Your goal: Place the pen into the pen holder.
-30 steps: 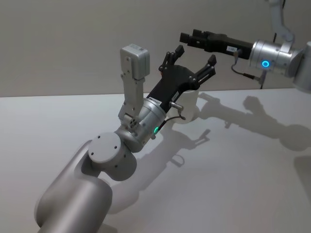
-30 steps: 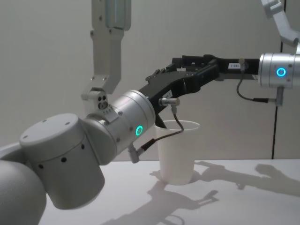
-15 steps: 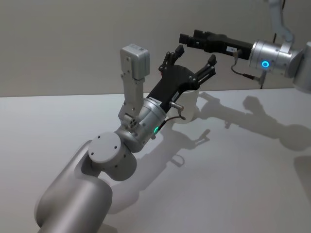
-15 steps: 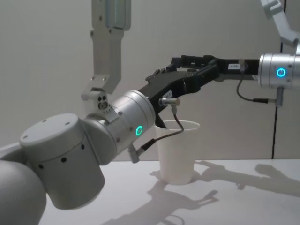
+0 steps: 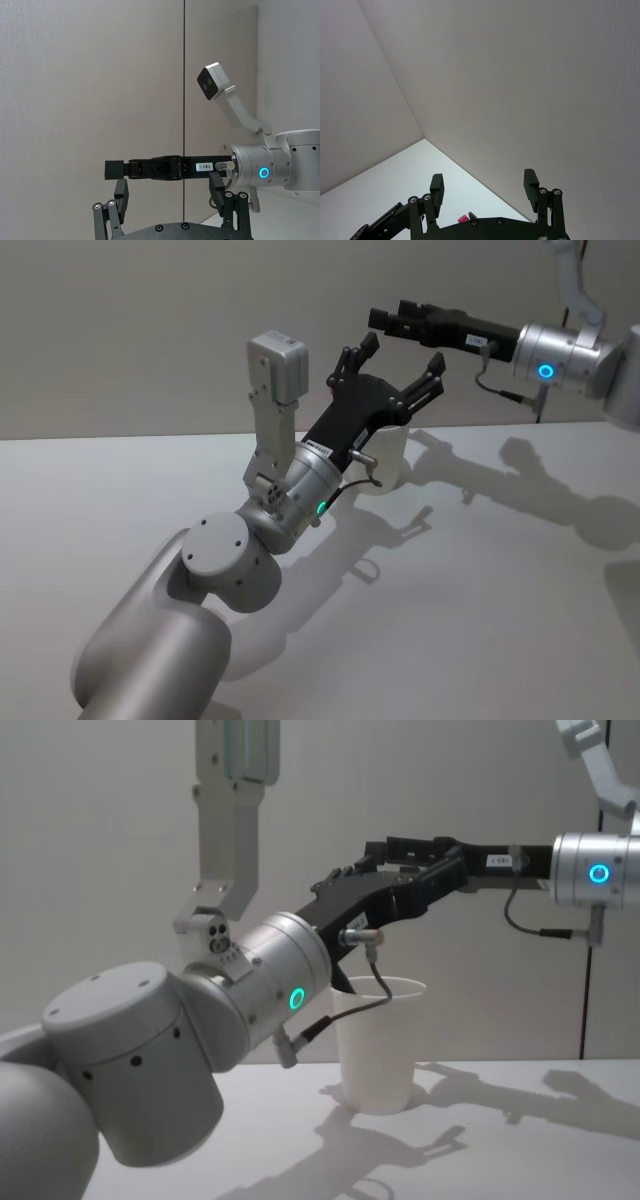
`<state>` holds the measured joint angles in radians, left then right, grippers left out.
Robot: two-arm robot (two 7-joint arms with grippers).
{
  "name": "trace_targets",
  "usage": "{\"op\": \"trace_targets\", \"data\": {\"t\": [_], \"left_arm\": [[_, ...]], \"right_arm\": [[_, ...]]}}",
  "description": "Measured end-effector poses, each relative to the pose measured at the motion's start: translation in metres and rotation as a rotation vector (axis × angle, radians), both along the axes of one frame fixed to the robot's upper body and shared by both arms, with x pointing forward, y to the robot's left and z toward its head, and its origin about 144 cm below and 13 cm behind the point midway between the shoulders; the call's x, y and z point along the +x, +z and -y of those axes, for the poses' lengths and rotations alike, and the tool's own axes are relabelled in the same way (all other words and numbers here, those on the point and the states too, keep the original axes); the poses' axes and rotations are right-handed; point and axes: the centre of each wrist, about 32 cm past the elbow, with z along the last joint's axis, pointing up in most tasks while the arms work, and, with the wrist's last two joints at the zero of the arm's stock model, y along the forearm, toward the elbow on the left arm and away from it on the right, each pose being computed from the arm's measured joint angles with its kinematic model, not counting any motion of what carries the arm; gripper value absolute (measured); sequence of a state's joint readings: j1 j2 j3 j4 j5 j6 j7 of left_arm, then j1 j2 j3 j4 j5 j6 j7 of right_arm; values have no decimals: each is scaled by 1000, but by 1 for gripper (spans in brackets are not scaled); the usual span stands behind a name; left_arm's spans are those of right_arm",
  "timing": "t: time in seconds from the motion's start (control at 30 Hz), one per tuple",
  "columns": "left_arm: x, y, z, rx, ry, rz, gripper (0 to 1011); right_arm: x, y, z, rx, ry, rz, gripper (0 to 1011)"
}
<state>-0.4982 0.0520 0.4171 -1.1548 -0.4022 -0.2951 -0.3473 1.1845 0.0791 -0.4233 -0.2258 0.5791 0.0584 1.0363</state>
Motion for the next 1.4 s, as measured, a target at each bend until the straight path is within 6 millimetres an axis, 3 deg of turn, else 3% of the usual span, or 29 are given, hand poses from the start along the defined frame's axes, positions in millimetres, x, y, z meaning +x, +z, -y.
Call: {"op": "trace_targets", "data": {"t": [0.37,1.4], "left_arm": [[0,0,0,0,0,0,1001],[0,0,0,0,0,0,1001]], "right_arm": [[-2,4,2,-21,-15,53,1001],[-29,12,30,-42,-98,120,1002]]}}
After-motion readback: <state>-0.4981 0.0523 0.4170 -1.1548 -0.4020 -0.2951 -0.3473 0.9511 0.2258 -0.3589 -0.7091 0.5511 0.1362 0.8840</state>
